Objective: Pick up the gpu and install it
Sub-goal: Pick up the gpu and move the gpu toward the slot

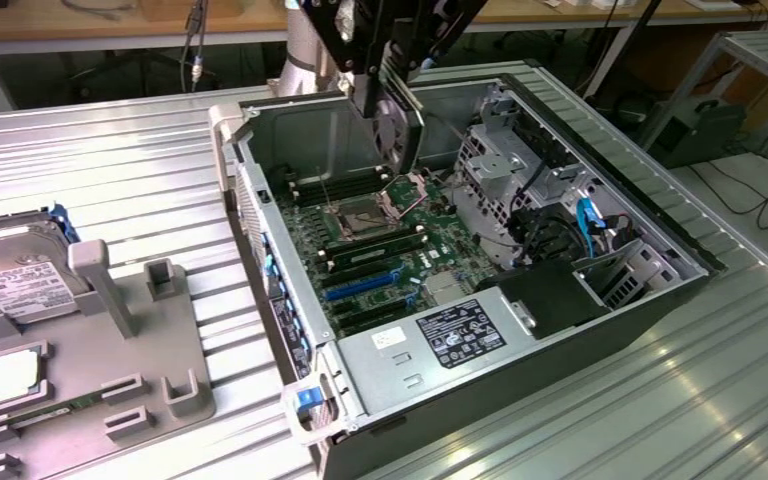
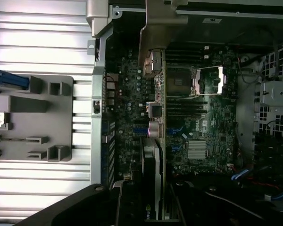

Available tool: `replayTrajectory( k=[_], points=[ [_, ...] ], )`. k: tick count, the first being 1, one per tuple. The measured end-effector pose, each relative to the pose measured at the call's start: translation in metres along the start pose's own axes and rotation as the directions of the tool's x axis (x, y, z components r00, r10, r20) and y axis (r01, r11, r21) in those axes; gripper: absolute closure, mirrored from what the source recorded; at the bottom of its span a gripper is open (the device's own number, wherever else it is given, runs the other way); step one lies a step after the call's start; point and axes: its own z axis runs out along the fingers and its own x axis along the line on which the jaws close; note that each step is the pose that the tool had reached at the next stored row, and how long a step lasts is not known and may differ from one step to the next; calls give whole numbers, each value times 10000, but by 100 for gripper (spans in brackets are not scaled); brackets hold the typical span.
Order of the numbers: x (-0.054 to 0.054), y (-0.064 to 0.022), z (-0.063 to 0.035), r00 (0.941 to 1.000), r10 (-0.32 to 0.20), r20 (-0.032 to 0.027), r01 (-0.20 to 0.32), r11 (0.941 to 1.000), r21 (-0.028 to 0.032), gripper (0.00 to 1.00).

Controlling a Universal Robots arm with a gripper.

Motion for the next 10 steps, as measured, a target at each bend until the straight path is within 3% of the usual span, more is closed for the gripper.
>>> replayTrajectory(
  k=[10],
  points=[
    [-262, -9, 9, 9998, 191, 9, -191, 9998, 4, 72]
  ],
)
